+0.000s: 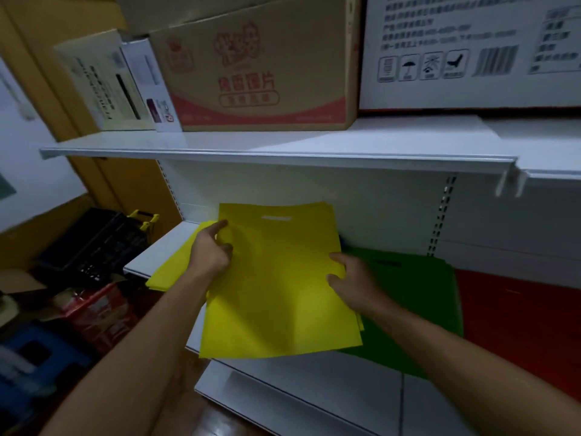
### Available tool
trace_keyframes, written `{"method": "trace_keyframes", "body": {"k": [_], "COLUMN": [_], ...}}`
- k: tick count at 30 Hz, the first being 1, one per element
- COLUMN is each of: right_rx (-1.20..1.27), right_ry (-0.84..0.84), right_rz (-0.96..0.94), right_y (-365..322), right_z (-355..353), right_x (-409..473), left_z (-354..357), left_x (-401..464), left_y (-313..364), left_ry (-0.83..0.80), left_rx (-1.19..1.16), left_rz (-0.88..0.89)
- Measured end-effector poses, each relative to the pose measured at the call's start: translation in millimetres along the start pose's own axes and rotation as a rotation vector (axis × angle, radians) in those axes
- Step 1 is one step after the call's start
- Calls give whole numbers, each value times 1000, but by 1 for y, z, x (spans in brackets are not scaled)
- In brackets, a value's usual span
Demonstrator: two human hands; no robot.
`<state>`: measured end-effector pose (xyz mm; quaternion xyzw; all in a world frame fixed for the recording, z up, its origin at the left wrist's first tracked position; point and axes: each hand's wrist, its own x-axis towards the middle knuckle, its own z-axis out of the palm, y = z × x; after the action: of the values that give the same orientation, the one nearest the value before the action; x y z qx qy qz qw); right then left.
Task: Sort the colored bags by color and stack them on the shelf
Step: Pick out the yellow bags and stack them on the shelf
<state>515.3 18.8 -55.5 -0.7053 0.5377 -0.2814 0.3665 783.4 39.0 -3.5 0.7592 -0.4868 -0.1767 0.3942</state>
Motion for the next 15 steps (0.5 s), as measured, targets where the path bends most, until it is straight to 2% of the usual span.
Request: {"method": "trace_keyframes", "body": {"k": [3,6,9,15], "right_rx": [-13,-46,-75,-133], "right_ry": [-33,-45,-48,-100], "right_rz": [16,38,72,153], "right_y": [3,8,14,29], "right_z": [15,26,35,62], "right_x": [18,35,49,74], "left_z": [3,8,20,54], "left_x": [16,36,57,110], "left_y": [-13,-20,-38,-67], "left_ry": [64,78,-5,-185], "left_rx": [56,128,110,62], "left_rz": [18,-38,-1,-38]}}
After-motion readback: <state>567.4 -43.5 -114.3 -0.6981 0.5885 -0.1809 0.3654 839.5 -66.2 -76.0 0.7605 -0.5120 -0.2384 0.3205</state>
